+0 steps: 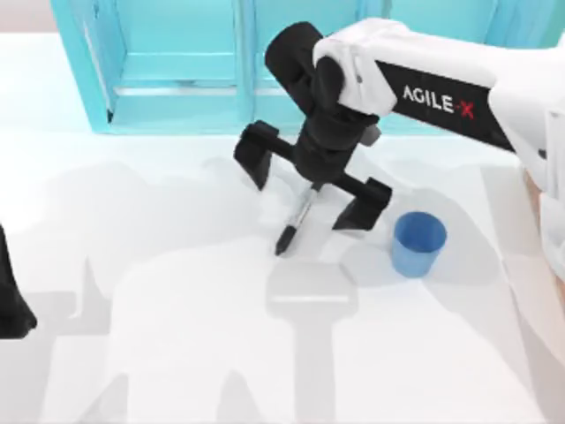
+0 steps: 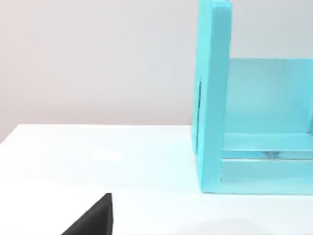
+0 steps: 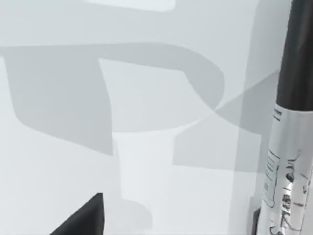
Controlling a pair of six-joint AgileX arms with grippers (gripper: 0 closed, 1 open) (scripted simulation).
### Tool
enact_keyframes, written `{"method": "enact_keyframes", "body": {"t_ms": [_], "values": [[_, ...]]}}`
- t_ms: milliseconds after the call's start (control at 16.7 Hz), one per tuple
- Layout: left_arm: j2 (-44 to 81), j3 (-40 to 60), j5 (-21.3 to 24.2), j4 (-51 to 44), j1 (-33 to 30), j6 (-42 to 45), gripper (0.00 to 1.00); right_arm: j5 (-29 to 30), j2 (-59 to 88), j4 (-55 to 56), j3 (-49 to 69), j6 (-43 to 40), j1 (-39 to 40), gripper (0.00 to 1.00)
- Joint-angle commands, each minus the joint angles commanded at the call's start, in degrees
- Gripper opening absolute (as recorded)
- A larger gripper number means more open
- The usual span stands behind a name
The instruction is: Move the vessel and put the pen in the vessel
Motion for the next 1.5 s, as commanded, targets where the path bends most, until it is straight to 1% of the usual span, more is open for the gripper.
{"method": "enact_keyframes", "body": {"t_ms": [120, 900, 960, 1380, 1440, 1500], "values": [[0.0, 0.0, 0.0, 0.0, 0.0, 0.0, 1.0, 0.0, 0.0, 0.0, 0.0, 0.0, 0.0, 1.0], [0.0, 0.0, 0.0, 0.0, 0.0, 0.0, 1.0, 0.0, 0.0, 0.0, 0.0, 0.0, 0.0, 0.02], [0.0, 0.0, 0.0, 0.0, 0.0, 0.0, 1.0, 0.0, 0.0, 0.0, 0.0, 0.0, 0.0, 0.0], [0.0, 0.0, 0.0, 0.0, 0.0, 0.0, 1.0, 0.0, 0.0, 0.0, 0.0, 0.0, 0.0, 0.0], [0.0, 0.0, 0.0, 0.0, 0.0, 0.0, 1.0, 2.07, -4.94, -4.38, -1.15, -2.11, -0.58, 0.0], [0.0, 0.0, 0.0, 0.0, 0.0, 0.0, 1.0, 2.09, -5.09, -4.44, -1.29, -2.07, -0.48, 0.0]]}}
